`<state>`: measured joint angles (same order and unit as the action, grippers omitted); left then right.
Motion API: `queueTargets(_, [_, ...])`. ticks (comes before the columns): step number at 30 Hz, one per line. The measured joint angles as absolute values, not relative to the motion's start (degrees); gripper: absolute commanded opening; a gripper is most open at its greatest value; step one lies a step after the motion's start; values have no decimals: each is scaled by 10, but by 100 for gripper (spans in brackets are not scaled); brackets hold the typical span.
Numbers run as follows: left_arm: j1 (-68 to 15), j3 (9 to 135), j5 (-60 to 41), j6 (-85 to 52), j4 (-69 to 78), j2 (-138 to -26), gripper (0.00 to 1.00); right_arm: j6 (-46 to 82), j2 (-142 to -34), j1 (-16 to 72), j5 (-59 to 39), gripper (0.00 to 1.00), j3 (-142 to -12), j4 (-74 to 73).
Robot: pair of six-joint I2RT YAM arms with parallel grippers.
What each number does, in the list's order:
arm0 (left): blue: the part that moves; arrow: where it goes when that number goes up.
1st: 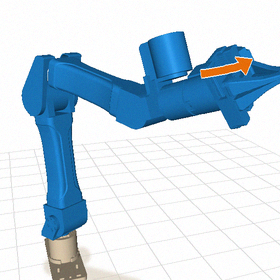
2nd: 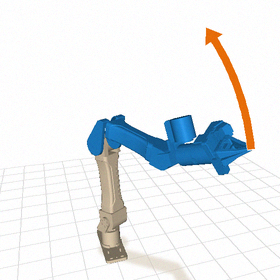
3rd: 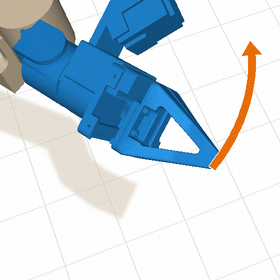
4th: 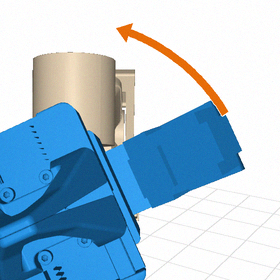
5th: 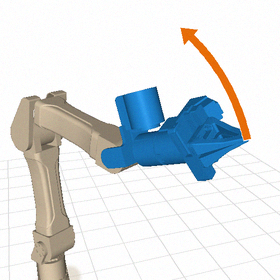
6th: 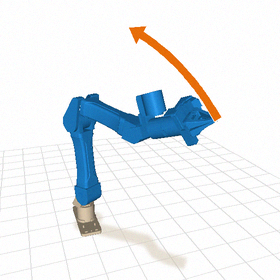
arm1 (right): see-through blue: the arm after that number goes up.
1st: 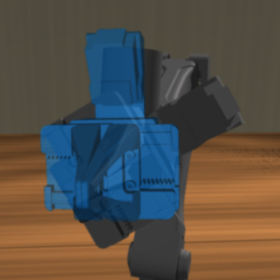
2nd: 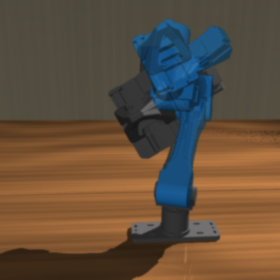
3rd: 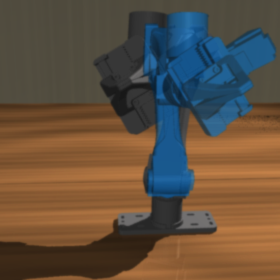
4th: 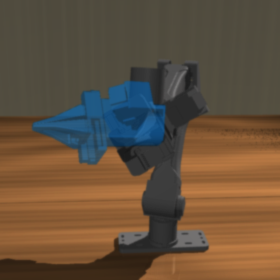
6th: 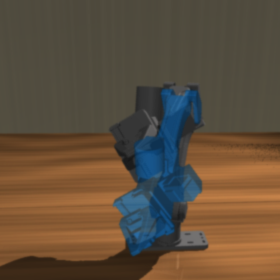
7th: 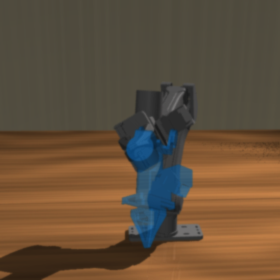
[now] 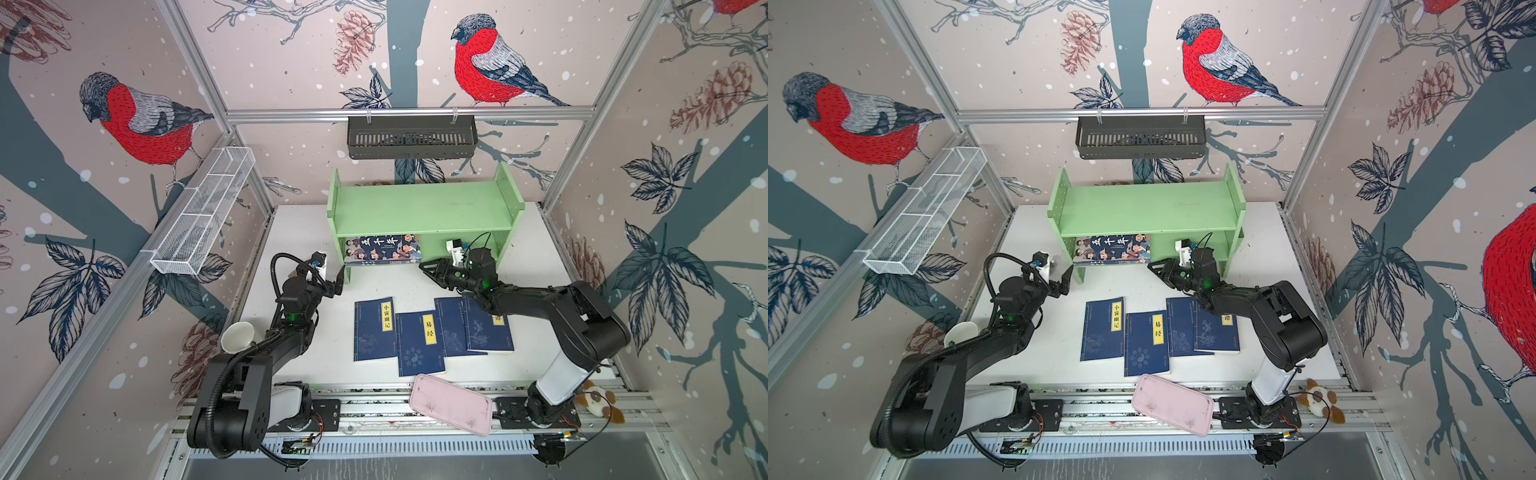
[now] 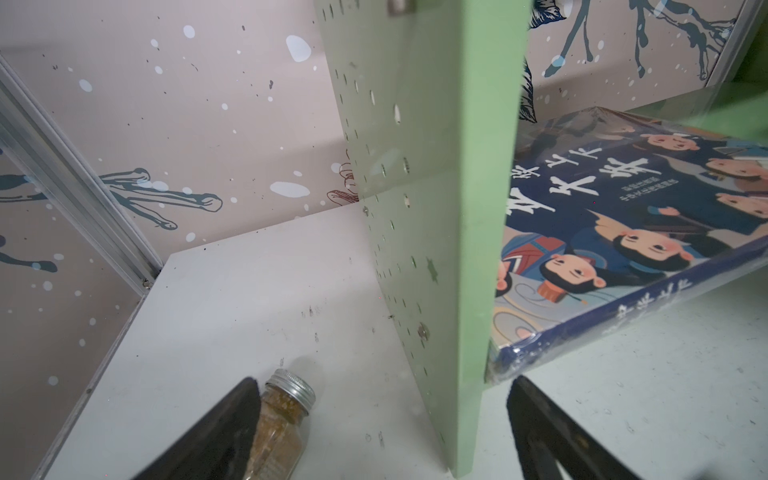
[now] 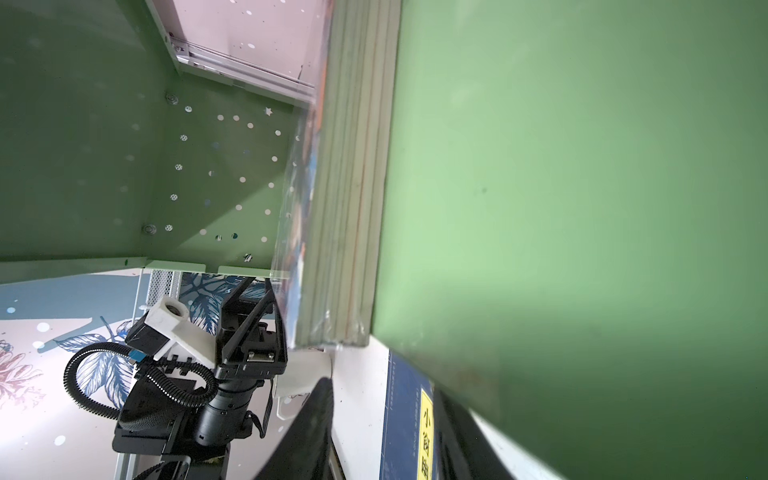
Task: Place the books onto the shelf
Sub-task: 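Release the book and pull the right gripper back toward the blue books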
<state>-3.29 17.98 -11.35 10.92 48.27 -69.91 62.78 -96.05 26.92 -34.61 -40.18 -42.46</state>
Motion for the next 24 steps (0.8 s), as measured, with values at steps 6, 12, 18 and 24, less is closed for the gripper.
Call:
queueTargets(6, [-33,207,-105,124,384,-644,95,628,-915,270,-344,43,-355,-425])
queueTargets(12, [-33,276,-109,135,234,-623,96,618,-845,280,-343,43,-312,-384])
queueTargets(18, [-33,357,-140,141,50,-588,96,555,-719,282,-292,44,-303,-219])
queueTargets(24, [-33,441,-227,163,-112,-562,96,495,-622,275,-242,47,-299,-52])
